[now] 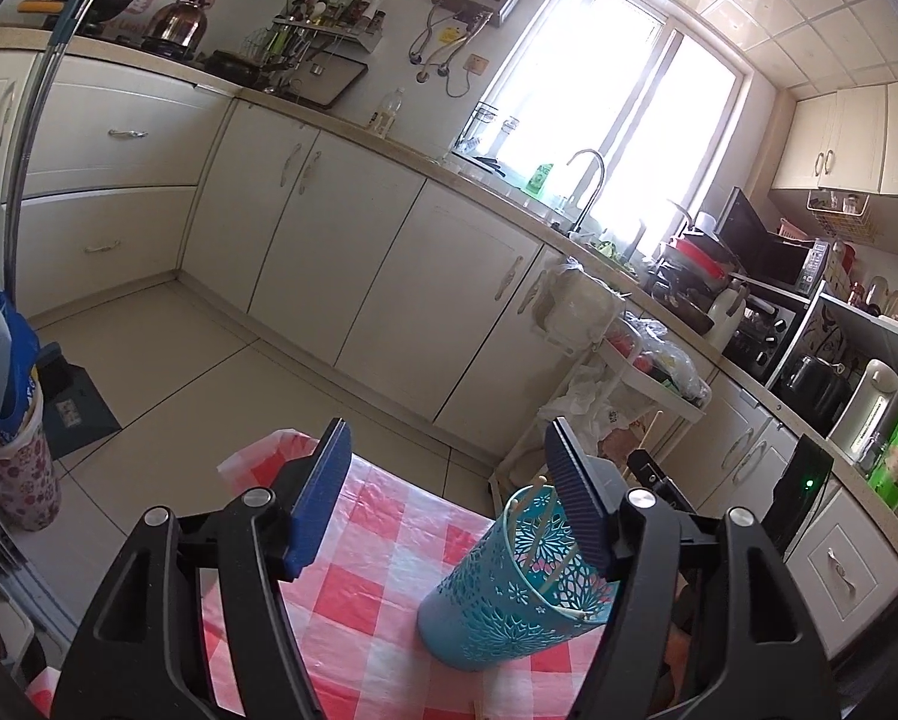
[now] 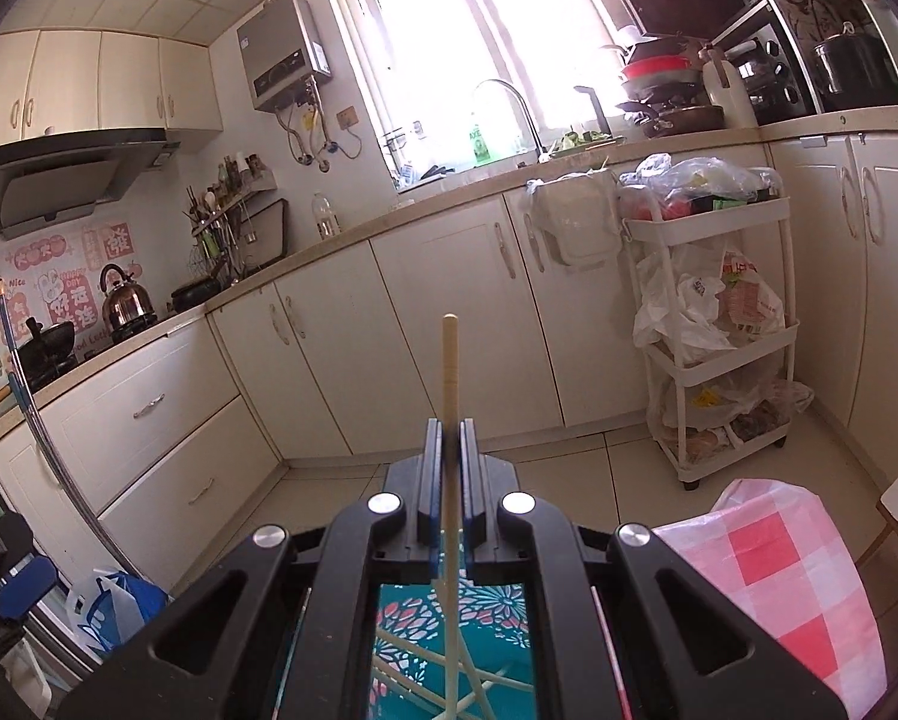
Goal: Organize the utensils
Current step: 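Move both grippers back down to the remaining chopsticks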
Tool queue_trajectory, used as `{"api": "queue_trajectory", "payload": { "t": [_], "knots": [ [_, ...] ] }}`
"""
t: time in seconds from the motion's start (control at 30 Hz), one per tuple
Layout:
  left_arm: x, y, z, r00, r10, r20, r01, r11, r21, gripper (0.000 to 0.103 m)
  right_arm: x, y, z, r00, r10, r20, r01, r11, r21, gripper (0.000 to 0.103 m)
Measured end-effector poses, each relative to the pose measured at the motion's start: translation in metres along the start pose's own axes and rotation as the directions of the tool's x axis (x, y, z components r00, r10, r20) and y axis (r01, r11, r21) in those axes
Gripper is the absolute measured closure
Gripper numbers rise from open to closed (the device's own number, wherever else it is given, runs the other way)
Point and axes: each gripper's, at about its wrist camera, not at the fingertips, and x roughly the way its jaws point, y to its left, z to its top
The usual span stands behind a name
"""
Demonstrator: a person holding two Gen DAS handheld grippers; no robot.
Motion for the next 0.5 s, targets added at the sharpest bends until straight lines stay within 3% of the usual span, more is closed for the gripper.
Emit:
{"api": "queue_trajectory", "payload": {
  "t": [0.17,0.23,0.5],
  "knots": [
    [0.001,0.0,-0.001,1.0,0.004,-0.003,-0.004,1.0,0.014,0.038,-0.012,-0.002,-0.011,0.999,0.023,-0.04,-0.024,0.999,-0.021,0.094],
    [0.002,0.0,-0.001,1.0,0.007,-0.007,-0.007,1.0,0.014,0.037,-0.017,-0.002,-0.015,0.998,0.024,-0.064,-0.027,0.999,-0.036,0.073],
    [0.0,-0.006,-0.008,0.999,0.031,-0.012,-0.03,0.998,0.063,0.032,-0.058,-0.025,-0.016,0.998,0.009,-0.063,-0.009,1.0,-0.002,0.071]
  ]
}}
